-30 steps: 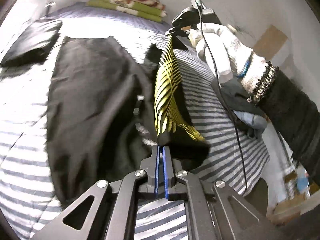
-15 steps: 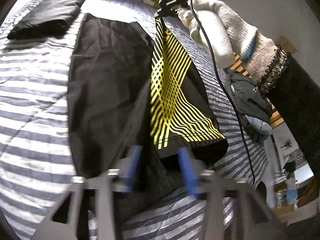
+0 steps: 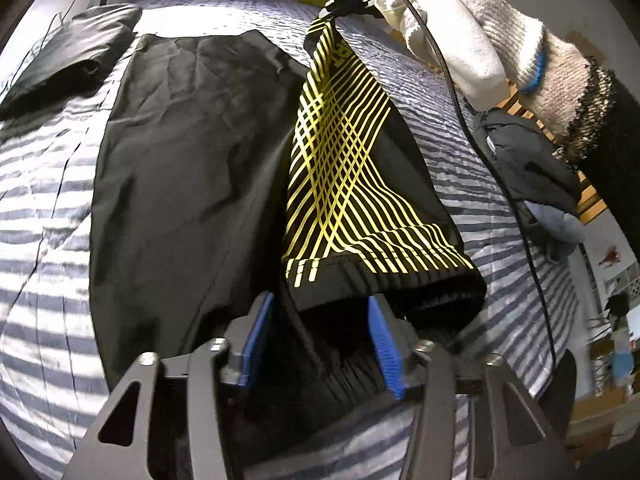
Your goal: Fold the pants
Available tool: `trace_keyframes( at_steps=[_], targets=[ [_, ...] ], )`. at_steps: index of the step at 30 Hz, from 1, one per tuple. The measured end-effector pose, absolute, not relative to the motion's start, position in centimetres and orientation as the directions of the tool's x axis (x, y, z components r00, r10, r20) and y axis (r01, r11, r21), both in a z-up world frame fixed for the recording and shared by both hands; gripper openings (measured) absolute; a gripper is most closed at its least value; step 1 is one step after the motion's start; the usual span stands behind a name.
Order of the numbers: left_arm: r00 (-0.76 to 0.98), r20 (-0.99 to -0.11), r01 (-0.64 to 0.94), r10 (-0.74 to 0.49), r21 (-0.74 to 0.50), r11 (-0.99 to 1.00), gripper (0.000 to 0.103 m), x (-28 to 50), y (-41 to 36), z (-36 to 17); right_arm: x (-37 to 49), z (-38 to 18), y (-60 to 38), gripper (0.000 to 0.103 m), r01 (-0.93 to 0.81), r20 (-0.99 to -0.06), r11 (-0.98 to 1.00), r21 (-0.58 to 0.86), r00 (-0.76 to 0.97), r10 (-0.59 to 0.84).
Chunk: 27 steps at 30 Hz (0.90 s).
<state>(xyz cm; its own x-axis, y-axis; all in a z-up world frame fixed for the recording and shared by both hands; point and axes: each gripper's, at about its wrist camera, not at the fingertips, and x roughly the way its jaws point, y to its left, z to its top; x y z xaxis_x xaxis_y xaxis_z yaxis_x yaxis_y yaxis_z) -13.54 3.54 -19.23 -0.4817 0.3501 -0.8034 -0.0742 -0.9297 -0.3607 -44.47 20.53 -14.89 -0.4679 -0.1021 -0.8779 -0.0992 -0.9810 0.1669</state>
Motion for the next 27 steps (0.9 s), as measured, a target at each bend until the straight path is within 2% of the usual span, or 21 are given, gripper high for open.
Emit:
trace_keyframes(
  at_steps=[2, 3, 6, 14, 19, 27],
  targets=[
    [-0.478, -0.810, -0.072, 0.340, -0.350, -0.934, 0.023, -14.1, 3.9, -19.4, -44.4, -15.1, 20.6, 0.001, -0.097, -0.878, -0.980, 0.173, -0.467, -0.108],
    [-0.486, -0.809, -0.070, 0.331, -0.341, -0.937, 0.011, -14.3, 4.1, -19.4, -44.4, -15.3, 20.7, 0.001, -0.096, -0.878, -0.980, 0.176, -0.465, -0.112],
    [-0.505, -0.788, -0.067, 0.352, -0.371, -0.926, 0.005, -14.2, 4.0, -18.8, -44.4, -15.5, 20.7, 0.001, -0.093, -0.880, -0.980, 0.175, -0.460, -0.114],
    [-0.577, -0.734, -0.056, 0.358, -0.402, -0.914, 0.005, -11.5, 2.5, -15.7, -43.9, -13.9, 21.0, 0.001, -0.087, -0.871, -0.980, 0.179, -0.477, -0.117],
    [-0.600, -0.721, -0.028, 0.348, -0.415, -0.909, 0.005, -9.2, 0.6, -15.0, -44.3, -12.8, 17.7, 0.001, -0.028, -0.869, -0.987, 0.157, -0.479, -0.125],
    [-0.614, -0.732, 0.044, 0.295, -0.405, -0.913, 0.005, -5.7, -2.5, -16.2, -46.7, -16.3, 8.2, 0.001, 0.088, -0.902, -0.991, 0.098, -0.413, -0.126]
  ],
)
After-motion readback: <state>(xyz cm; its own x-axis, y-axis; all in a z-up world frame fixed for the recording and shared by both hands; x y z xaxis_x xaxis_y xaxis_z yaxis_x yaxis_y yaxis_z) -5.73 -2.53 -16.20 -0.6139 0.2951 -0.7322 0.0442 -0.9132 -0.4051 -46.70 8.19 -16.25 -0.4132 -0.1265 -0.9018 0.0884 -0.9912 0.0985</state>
